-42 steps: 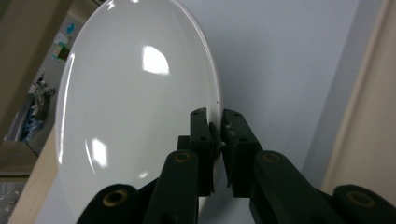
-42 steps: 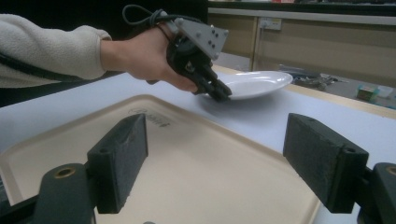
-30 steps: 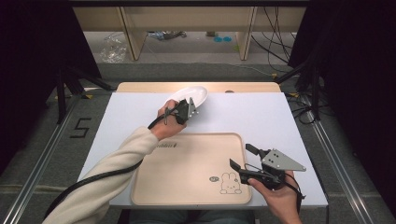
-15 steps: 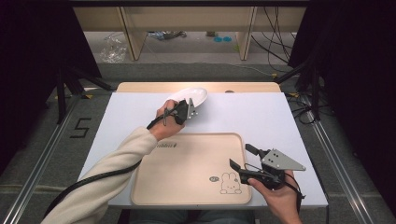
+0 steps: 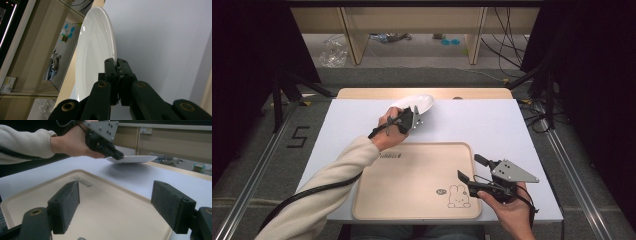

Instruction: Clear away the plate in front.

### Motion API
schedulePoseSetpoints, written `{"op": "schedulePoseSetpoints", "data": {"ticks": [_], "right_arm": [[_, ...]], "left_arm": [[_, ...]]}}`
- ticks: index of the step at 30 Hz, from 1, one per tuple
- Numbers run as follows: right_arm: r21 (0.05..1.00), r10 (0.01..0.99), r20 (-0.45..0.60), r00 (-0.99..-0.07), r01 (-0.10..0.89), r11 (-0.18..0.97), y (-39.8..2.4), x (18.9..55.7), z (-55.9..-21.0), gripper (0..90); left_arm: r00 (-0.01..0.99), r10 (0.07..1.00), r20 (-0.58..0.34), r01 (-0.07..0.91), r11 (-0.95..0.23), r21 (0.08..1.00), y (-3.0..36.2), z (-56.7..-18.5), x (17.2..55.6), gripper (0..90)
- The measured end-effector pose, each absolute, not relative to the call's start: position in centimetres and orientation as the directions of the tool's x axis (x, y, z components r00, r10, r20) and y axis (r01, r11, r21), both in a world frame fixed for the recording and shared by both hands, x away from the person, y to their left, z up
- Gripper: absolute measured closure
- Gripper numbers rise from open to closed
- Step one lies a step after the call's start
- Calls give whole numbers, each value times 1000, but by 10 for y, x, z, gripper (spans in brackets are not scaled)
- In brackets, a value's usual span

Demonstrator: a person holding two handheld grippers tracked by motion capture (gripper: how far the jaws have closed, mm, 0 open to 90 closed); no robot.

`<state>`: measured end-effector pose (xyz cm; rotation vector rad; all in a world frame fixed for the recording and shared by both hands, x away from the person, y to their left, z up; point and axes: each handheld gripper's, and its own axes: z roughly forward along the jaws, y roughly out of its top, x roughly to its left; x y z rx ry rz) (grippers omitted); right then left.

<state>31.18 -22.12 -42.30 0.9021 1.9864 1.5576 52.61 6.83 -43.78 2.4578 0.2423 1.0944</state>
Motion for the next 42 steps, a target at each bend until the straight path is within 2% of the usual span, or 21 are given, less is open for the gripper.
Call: {"op": "schedulePoseSetpoints", "data": {"ticks": [9,16,17,21,25,42], "right_arm": [[966,729,45,-683,216,143,-221,312,-423,240],[966,731,41,-682,214,145,-221,312,-423,240],[966,727,49,-685,216,139,-221,312,-423,240],[966,731,41,-681,214,146,-221,312,-423,240],[966,733,39,-679,213,146,-221,312,-423,240],[966,735,39,-677,213,145,-221,312,-423,240]], "left_arm": [[653,316,688,-38,-894,447,68,-438,522,880],[636,268,723,-66,-915,398,69,-433,517,880],[635,288,716,-62,-906,420,69,-434,516,880],[637,258,727,-72,-919,389,69,-433,514,880],[640,273,719,-76,-907,413,69,-434,512,880],[595,210,776,-134,-926,354,73,-429,492,880]]}}
